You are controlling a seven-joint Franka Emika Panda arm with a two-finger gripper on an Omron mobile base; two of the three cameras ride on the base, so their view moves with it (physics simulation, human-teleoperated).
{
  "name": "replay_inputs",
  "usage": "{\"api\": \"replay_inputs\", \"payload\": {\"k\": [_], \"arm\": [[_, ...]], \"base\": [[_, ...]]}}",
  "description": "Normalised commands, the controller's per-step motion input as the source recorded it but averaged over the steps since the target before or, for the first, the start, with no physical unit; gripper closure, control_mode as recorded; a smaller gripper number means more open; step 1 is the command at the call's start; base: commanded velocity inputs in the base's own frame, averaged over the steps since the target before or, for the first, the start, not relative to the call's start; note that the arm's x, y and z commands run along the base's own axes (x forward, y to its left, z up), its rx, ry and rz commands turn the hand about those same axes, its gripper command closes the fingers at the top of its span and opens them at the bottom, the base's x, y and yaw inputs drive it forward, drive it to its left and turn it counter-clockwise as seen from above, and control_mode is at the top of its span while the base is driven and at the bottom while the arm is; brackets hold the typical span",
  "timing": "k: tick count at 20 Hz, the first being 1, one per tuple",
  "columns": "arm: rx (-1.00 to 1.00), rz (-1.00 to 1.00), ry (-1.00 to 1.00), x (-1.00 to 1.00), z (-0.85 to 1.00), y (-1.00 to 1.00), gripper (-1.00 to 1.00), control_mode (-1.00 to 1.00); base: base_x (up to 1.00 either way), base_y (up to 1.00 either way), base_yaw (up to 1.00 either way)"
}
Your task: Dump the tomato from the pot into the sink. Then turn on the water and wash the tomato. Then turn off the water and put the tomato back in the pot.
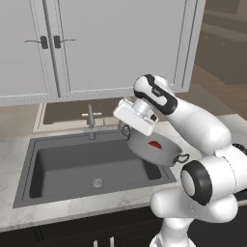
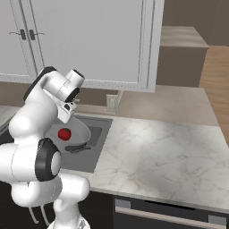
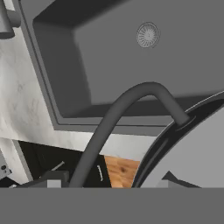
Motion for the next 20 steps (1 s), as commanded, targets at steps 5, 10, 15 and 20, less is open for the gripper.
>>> {"api": "replay_inputs", "payload": {"k": [5,10,15,20], "arm": [[0.16,0.00,0.00,0.19,0.01,0.07,1.00,-1.00],[0.21,0.00,0.00,0.49,0.00,0.09,1.00,-1.00],[0.23,0.00,0.01,0.68,0.00,0.13,1.00,-1.00],[0.21,0.00,0.01,0.65,0.00,0.02,1.00,-1.00]], "base": [[0.00,0.00,0.00],[0.00,0.00,0.00],[0.00,0.00,0.00],[0.00,0.00,0.00]]}}
